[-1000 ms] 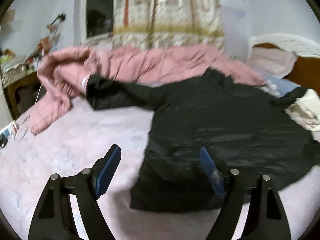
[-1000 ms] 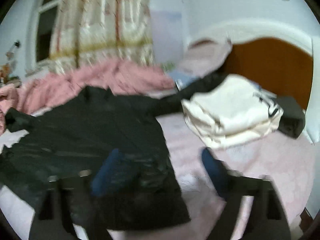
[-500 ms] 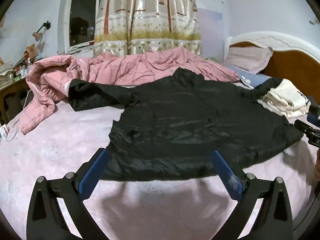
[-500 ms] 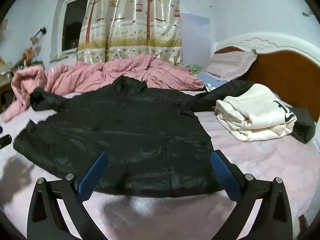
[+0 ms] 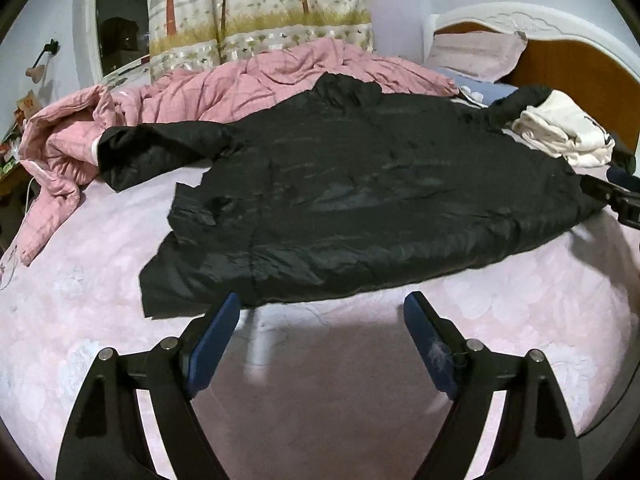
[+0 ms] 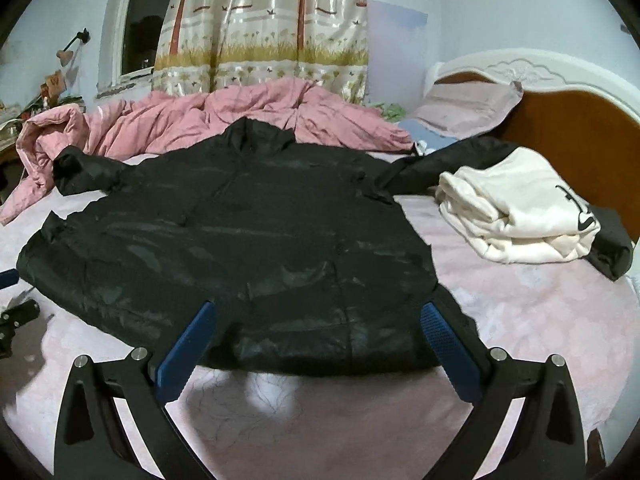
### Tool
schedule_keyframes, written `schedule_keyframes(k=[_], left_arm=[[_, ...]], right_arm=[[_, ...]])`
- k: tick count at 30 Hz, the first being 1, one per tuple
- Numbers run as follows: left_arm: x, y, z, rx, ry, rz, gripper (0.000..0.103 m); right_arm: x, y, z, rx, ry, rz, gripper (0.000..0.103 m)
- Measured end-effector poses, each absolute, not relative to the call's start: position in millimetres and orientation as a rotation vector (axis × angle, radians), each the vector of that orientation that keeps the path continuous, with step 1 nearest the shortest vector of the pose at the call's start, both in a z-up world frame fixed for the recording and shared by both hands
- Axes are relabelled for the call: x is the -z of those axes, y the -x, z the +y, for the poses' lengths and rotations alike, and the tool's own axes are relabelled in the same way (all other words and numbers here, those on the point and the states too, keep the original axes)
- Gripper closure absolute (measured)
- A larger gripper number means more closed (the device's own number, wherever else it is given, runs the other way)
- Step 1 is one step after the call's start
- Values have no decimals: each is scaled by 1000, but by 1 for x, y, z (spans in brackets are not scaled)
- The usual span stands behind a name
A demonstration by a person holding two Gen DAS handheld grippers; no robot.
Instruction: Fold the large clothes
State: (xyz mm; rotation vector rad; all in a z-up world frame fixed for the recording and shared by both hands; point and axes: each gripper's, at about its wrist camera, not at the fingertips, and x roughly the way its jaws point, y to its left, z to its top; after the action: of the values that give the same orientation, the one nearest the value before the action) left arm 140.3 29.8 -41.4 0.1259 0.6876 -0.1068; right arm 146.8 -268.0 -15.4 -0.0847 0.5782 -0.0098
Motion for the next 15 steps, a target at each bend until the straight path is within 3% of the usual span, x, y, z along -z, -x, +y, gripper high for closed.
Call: schedule_keyframes(k=[5,7,12,15], left_arm=[[34,-135,20,83,-215,629,17],[30,-136,18,83,-243,621,9],[28,-150,15,213,-320,701,10],[14,-141,10,258,-371,620,11]], right_arm=[[17,-147,-266,33,119,596,0],[18,-146,-262,100,168,591,0],[20,-141,-243,-12,274,601,0],[27,-137,-224,-168,353,627,0]])
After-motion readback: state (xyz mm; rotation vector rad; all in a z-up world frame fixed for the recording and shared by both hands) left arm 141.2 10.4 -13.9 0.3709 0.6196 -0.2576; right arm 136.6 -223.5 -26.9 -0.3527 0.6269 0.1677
